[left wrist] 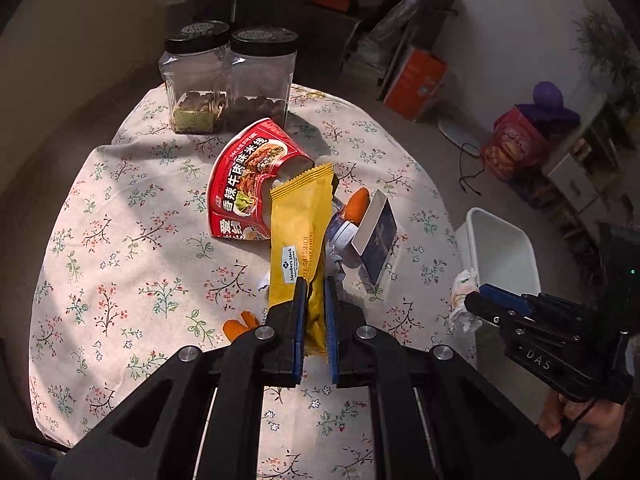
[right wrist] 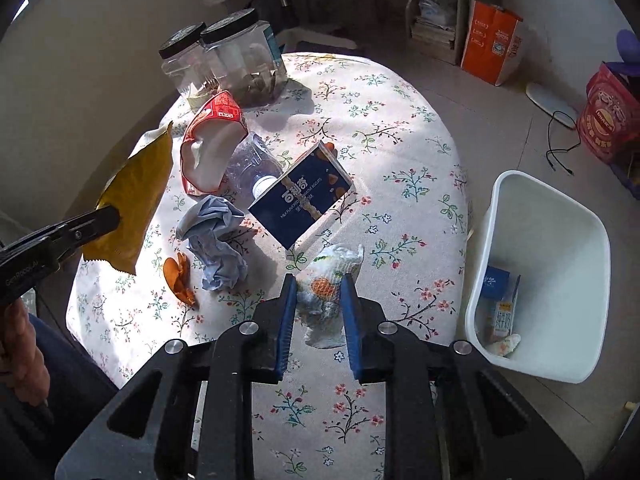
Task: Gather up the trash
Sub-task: 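Grasp the clear plastic wrapper with the right tool while the left tool lifts the yellow packet, then carry the yellow packet in the left tool while the right tool carries the wrapper over the bin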
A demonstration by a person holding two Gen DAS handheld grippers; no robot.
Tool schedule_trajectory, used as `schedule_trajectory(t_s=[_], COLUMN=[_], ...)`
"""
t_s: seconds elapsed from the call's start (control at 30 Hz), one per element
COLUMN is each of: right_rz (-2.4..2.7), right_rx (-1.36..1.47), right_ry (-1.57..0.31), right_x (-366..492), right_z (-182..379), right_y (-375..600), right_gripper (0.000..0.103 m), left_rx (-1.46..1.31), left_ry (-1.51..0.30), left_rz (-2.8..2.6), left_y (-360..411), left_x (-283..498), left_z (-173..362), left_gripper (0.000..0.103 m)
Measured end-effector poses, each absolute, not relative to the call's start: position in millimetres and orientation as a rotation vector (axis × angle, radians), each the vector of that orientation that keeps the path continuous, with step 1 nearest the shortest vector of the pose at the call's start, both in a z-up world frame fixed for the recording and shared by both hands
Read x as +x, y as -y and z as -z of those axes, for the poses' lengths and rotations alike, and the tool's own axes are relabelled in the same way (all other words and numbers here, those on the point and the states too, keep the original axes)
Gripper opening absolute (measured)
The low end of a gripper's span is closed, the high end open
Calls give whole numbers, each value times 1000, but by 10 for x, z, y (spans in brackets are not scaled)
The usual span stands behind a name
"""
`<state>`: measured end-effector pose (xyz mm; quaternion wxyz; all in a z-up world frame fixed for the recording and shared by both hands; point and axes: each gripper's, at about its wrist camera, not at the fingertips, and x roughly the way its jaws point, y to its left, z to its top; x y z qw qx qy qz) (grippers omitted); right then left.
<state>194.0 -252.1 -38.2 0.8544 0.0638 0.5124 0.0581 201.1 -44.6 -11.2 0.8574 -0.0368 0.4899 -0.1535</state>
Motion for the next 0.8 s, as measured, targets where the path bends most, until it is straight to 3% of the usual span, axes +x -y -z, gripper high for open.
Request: schedule_trajectory(t_s=[0.53,0.8], right_rz=[53,197], right_rx=[454,601], right_ry=[-855,-788], right_x=[1549,1280], right_z=[-61,45], right_y=[3878,4575], right_gripper=[22,22], left_rx=[-159,-210], left_ry=[-1046,-1087], left_rz=[569,732], left_y=[1671,2587], left_x=[1989,1983], left_z=[2,155], left_gripper=[8,8])
